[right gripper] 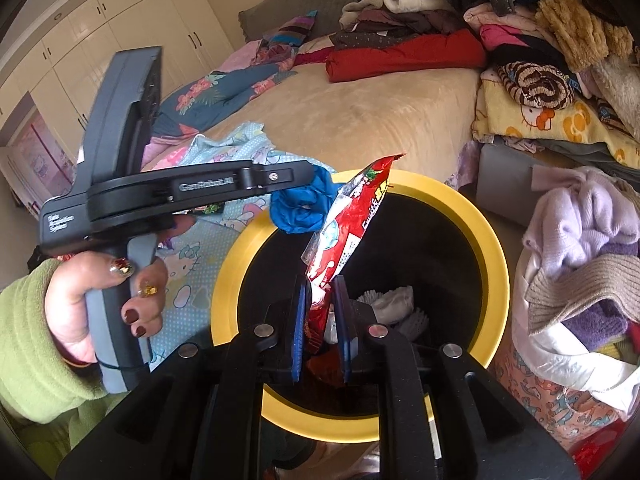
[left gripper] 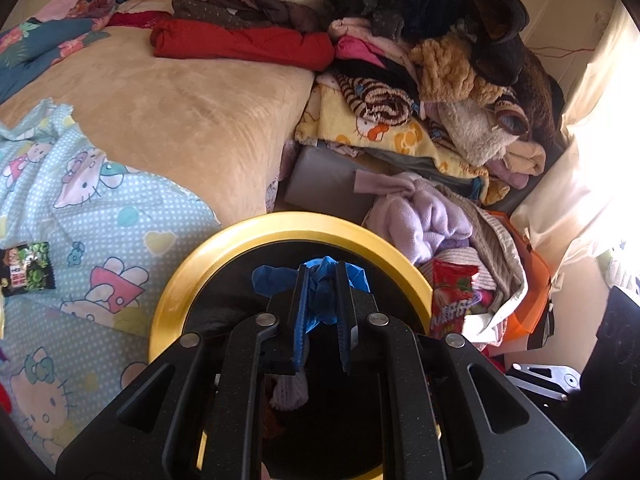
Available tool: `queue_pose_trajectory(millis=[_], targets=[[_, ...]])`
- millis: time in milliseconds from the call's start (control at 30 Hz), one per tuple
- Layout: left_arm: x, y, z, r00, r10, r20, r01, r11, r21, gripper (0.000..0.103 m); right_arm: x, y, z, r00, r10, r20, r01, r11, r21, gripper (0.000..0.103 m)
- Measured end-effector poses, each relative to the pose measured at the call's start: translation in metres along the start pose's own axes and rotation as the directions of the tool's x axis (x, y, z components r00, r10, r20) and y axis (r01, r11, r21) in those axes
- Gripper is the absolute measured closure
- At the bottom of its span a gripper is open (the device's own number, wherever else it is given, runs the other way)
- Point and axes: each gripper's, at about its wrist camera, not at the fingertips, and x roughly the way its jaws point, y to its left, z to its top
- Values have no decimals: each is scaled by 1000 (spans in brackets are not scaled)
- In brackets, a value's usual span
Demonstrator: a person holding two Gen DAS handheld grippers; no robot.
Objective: Collect trash
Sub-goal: 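Carry the glove and red wrapper over the yellow-rimmed bin and open both tools, then move both tools back over the remaining wrappers on the sheet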
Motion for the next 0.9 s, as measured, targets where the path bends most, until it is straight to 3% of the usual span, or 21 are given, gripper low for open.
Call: queue_pose_trajectory(millis=[33,67,100,133,167,267,367,600,900], targets=[[3,2,0,1000,-1,-7,1,1000,-3,95,1,1,-1,1000,2,-5,-2,1000,1,75],[6,4,-1,1000,3,-16,-3,1000,-9,87,2,0,-1,1000,4,-12,-4,1000,4,69],[6,5,-1,1000,14,-13,-14,1000,-15,80,2,0,-2,1000,-5,-13,5,1000,6,56],[4,7,-2,1000,21,-6,-21,1000,-19,63,2,-1,-2,1000,-22,-11,22,1000,8,46],[0,9,-3,1000,30,7,-30,999,-22,48,1,-2,-2,999,-32,-7,33,999,12,43],[-10,15,-4,999,32,36,-31,999,-39,18,-3,-6,-2,999,-47,10,47,998,33,35],[-24,20,-6,998,35,62,-32,998,-46,11,-6,-12,-2,997,-73,31,72,996,59,31],[-57,28,-12,992,64,112,-60,997,-39,11,-19,-15,2,983,-130,126,119,989,85,24],[-93,34,-15,975,99,200,-99,995,-12,11,-30,2,12,966,-132,222,119,990,74,16]])
